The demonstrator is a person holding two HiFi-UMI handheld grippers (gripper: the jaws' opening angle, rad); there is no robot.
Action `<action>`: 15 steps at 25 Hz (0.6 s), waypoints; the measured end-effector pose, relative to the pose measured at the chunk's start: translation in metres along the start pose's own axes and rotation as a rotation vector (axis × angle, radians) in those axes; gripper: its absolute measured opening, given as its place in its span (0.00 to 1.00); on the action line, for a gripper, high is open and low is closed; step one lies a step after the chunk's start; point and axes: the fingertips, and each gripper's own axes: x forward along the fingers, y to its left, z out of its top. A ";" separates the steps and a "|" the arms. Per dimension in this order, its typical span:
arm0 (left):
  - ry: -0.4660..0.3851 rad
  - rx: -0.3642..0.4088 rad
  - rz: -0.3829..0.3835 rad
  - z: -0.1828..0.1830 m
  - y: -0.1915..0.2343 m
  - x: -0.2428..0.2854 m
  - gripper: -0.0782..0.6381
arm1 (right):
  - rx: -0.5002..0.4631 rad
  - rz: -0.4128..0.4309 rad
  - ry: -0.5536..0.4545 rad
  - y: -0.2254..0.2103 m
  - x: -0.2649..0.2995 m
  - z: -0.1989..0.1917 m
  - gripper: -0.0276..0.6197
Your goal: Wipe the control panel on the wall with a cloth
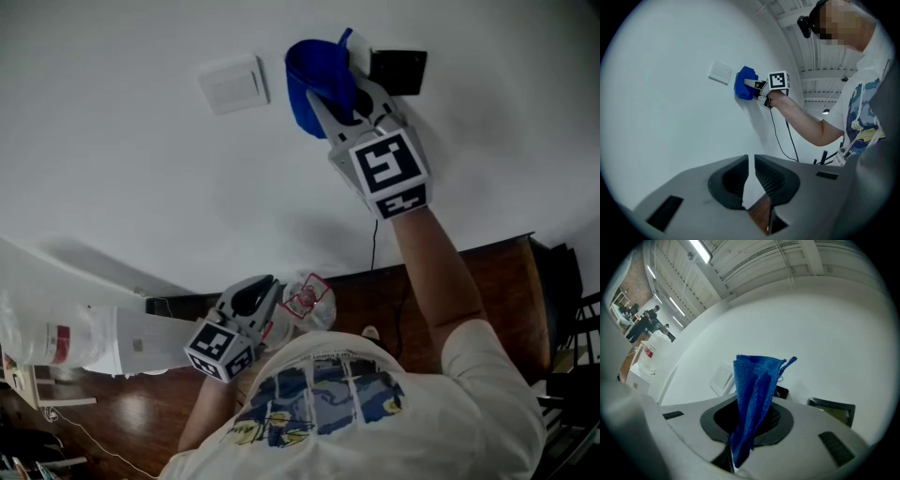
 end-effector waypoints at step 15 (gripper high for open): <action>0.023 0.028 -0.082 0.020 -0.053 0.090 0.13 | -0.008 -0.090 0.016 -0.114 -0.078 -0.033 0.12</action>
